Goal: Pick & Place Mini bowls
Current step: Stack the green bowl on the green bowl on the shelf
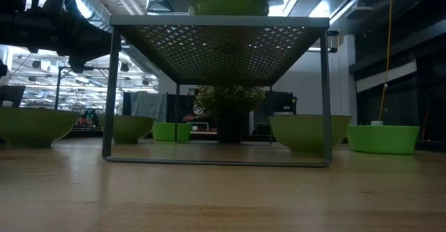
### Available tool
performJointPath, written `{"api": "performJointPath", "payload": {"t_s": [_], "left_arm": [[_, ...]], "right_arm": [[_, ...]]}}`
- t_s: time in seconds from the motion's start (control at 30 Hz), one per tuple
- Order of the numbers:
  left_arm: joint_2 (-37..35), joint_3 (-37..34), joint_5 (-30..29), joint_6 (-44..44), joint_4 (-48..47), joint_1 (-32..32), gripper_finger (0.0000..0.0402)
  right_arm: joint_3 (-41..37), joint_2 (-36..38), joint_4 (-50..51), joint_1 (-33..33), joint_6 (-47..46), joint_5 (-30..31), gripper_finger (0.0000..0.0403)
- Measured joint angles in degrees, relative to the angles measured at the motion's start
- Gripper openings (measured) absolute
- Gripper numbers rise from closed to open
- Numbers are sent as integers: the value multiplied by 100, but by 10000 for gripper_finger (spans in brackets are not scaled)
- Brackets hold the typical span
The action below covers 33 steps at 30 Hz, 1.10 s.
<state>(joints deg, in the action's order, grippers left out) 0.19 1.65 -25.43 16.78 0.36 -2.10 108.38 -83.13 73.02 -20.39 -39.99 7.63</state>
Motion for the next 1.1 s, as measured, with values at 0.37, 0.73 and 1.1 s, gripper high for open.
{"api": "performJointPath", "payload": {"t_s": [0.37,0.73,1.1], "left_arm": [[2,0,-2,0,-2,0,107],[0,0,-2,0,-2,-1,107],[2,0,-2,-1,0,0,107]], "right_arm": [[-7,-364,979,-19,-309,677,123],[-7,-685,1679,40,-137,827,123],[-32,-729,1689,-162,-182,919,123]]}}
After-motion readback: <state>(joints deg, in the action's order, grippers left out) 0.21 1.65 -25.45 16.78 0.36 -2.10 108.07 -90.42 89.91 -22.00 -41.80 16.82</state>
